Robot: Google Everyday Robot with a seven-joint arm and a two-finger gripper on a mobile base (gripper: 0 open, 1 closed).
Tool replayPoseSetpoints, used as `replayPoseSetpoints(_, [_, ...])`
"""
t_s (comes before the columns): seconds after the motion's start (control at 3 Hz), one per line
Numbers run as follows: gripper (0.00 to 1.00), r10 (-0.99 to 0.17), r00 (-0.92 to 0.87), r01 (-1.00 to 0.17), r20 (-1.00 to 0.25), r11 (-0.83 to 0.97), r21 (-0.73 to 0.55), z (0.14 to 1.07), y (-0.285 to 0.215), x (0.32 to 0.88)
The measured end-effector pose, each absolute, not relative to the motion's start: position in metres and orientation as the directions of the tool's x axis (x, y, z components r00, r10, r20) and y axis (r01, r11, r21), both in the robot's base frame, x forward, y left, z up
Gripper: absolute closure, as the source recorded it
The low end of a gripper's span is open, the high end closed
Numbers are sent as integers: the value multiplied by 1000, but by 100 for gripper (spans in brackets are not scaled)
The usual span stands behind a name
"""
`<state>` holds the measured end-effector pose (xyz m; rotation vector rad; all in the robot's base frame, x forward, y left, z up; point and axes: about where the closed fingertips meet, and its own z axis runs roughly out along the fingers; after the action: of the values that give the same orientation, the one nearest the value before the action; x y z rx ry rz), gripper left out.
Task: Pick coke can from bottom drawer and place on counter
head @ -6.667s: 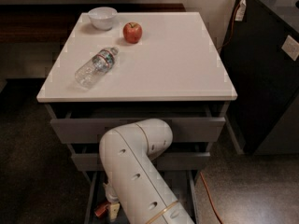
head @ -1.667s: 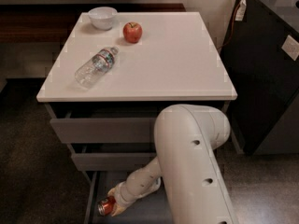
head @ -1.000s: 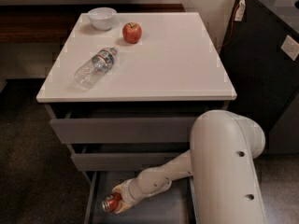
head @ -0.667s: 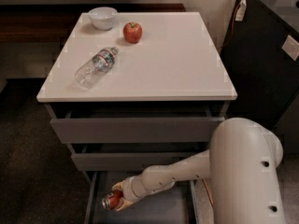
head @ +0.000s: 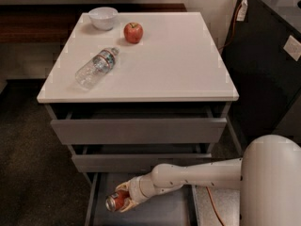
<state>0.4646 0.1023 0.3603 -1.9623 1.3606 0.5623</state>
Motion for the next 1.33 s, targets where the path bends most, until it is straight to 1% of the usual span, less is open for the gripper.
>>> replayPoseSetpoints(0.33, [100,-641,418,-906,-644,-248,-342,381,100,465])
replayPoseSetpoints(0.67, [100,-632,515,-855,-579,-332,-399,411,99,459])
replayPoseSetpoints(1.0, [100,-599,632,-774,-491,-459,-436,452,96,460])
replayPoseSetpoints(1.33, [100,-572,692,-722,-441,-537,-436,475,91,459])
